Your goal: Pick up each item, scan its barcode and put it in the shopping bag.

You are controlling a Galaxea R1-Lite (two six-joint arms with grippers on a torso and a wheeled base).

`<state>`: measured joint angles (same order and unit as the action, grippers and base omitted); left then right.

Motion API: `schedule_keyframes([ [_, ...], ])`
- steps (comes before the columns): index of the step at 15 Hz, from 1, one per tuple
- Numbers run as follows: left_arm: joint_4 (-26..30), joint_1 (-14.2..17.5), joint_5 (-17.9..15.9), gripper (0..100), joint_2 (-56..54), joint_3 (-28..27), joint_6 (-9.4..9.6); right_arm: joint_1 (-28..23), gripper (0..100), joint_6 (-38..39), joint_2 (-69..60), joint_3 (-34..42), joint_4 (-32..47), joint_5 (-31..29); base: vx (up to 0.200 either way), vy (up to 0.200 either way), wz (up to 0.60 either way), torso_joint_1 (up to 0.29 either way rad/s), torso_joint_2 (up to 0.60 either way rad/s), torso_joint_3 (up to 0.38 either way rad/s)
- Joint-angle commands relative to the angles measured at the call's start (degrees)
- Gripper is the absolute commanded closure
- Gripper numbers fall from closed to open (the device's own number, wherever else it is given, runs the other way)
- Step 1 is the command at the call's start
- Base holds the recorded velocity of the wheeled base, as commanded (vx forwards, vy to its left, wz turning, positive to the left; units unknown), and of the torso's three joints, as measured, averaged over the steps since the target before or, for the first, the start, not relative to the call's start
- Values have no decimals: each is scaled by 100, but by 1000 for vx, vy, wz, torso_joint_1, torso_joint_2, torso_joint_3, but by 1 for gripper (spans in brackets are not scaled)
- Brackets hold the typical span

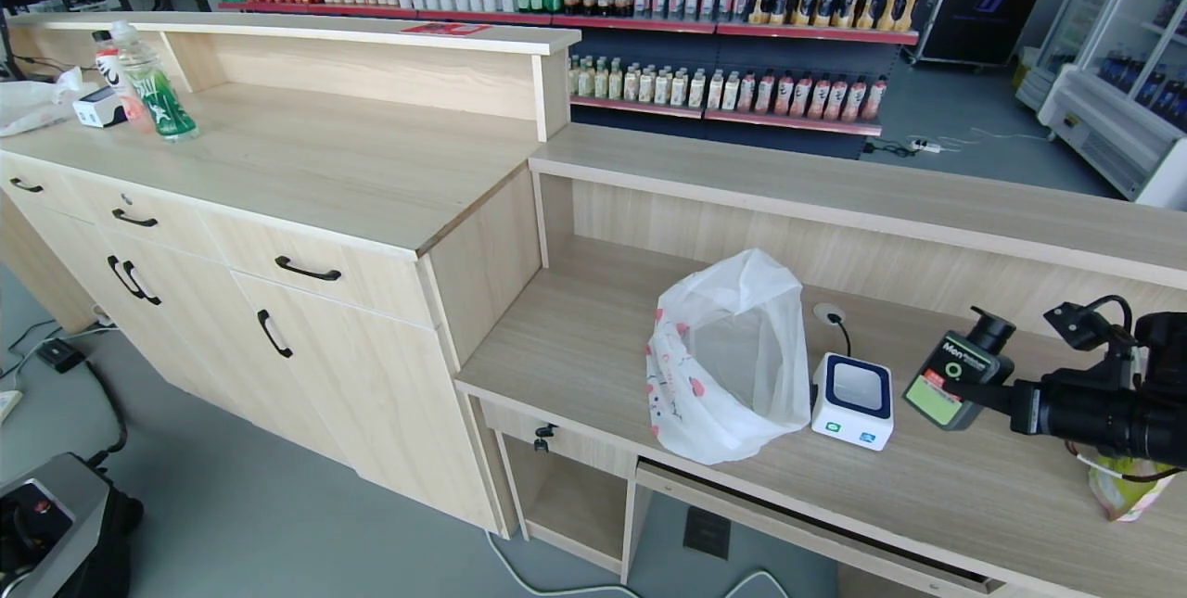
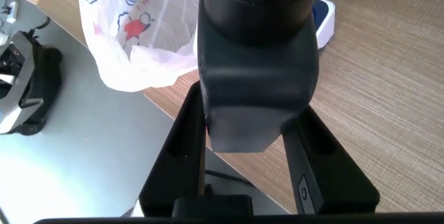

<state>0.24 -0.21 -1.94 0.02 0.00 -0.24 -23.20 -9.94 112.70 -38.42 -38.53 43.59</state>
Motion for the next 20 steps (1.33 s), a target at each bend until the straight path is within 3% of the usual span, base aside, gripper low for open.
schedule_keyframes([
  [1, 2, -6, 0, 0, 6, 0, -2, -18, 100, -26, -108, 28, -5, 0, 0, 0, 0, 0, 0, 0],
  [2, 2, -6, 0, 0, 6, 0, -2, -18, 100, -70, -187, 28, -5, -9, 0, 0, 0, 0, 0, 0],
  [4, 2, -6, 0, 0, 6, 0, -2, 0, 100, -993, -741, 160, 21, -308, 0, 0, 0, 0, 0, 0],
  [5, 2, -6, 0, 0, 6, 0, -2, -80, 100, -2311, -1418, 670, -14, -703, 0, 0, 0, 0, 0, 0],
  [7, 2, 3, 0, 0, 6, 0, -2, -440, 100, -3515, -2094, 1048, 4, -738, 0, 0, 0, 0, 0, 0],
  [9, 2, -6, 0, 0, 6, 0, -2, -466, 100, -3594, -2358, 1030, -49, -686, 0, 0, 0, 0, 0, 0],
  [15, 2, -6, 0, 0, 6, 0, -2, -115, 100, -3550, -2244, 1048, -673, -703, 0, 0, 600, 1, 2, 2],
  [18, 2, 3, 0, 0, 6, 0, -2, 96, 100, -2575, -1769, 916, -673, -633, 0, 0, 0, 0, 0, 0],
  [20, 2, -6, 0, 0, 6, 0, -2, 87, 100, -2575, -1365, 881, -699, -633, 0, 0, 0, 0, 0, 0],
])
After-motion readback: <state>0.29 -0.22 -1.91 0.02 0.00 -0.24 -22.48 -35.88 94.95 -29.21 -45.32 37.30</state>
